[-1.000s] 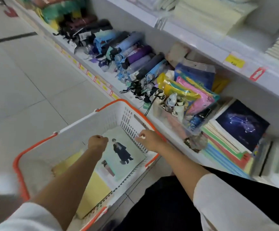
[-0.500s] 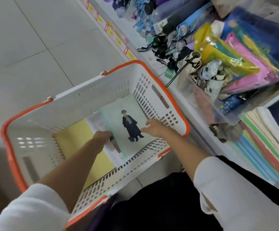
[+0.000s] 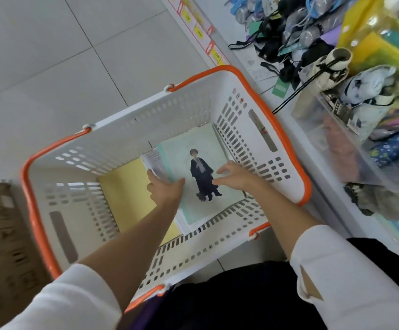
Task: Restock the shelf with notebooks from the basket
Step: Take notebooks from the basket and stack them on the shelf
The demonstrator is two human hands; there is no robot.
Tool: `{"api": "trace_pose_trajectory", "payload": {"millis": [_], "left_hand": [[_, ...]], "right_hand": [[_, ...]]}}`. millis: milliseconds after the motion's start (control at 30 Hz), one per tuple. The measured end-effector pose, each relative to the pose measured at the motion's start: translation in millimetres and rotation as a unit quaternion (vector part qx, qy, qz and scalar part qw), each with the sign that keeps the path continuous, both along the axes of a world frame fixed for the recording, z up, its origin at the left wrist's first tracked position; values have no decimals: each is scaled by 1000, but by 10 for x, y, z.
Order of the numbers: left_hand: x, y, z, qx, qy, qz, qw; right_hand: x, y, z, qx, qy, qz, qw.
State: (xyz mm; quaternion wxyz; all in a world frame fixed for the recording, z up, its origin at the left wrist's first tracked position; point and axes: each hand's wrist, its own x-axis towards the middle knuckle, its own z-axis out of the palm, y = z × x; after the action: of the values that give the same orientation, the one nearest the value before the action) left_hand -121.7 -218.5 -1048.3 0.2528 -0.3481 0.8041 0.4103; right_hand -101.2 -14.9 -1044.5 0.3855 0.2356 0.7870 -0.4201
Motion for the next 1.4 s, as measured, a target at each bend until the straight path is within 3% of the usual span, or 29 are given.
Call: {"api": "trace_pose_trajectory", "payload": {"millis": [100,200,367,467,633,867,1000,1133,1233,1333,1400], "left_hand": [[-10,-24,-40,20,8,46,999],[-95,-104,-52,41,-14,90,995],[-177,-127,106,116,-47,72,990],[-201,-14,337,124,7,46,991],[-249,231,838,129,107,-22,986],[-236,295,1606,182,199,-108,957],[-216,405,2173,229,232,-117,938],[-138,540,2729,269,249,-102,925],[-36,662,3129,307,276,-87,907],[52,775,3498,330,302,-114,887],[97,870,3696,341,306,-124,880]], "right_hand": [[-35,-139,3,-60,-30,36,997],[-27,-236,-7,-63,-34,58,996],[10,-180,113,-89,-27,-41,995],[80,-109,296,-83,5,-106,991],[163,112,794,-35,25,-112,993],[346,244,1584,-18,113,-173,978],[431,216,1996,-15,182,-214,960],[610,321,2309,24,162,-255,953],[757,389,2638,-15,189,-287,939],[963,489,3105,87,275,-305,908],[1179,563,3458,159,347,-263,886]]}}
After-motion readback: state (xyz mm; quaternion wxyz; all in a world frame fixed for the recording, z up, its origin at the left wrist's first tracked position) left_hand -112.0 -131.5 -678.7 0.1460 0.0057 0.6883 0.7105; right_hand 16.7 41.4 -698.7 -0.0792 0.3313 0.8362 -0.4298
